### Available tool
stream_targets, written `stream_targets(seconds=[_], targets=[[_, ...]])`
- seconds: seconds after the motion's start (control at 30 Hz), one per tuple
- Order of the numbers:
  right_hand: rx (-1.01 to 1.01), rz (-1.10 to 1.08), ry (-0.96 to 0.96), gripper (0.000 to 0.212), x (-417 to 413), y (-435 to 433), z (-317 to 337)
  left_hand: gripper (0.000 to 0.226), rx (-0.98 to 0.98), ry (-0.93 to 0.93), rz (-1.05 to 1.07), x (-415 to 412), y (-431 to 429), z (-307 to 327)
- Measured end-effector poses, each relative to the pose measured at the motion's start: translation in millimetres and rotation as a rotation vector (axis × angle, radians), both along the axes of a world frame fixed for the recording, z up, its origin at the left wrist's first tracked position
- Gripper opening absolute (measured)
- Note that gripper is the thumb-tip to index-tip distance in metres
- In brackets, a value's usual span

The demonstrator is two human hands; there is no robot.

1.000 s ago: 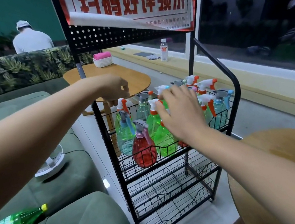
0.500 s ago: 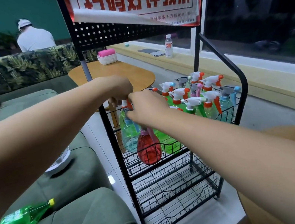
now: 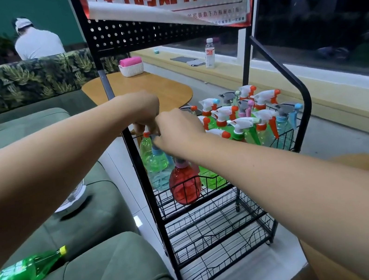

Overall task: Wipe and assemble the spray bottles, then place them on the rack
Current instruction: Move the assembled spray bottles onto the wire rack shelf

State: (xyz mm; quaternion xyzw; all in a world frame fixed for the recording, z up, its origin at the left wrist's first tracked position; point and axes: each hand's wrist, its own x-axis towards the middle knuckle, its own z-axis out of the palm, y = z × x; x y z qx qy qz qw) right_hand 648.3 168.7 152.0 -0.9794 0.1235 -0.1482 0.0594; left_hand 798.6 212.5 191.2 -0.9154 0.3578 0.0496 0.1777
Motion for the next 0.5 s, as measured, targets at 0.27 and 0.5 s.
stream_targets(seconds=[0.27, 0.5], targets=[[0.235, 0.011, 0.086, 0.041, -12.6, -9.7, 9.6, 0.033, 0.031, -0.05, 0.036, -6.4, 0.3, 3.4], [0.291, 0.025, 0.284, 0.065, -55.7, -28.6, 8.5, 0.026, 0.042, -0.082, -0.25, -14.2, 10.4, 11.2]])
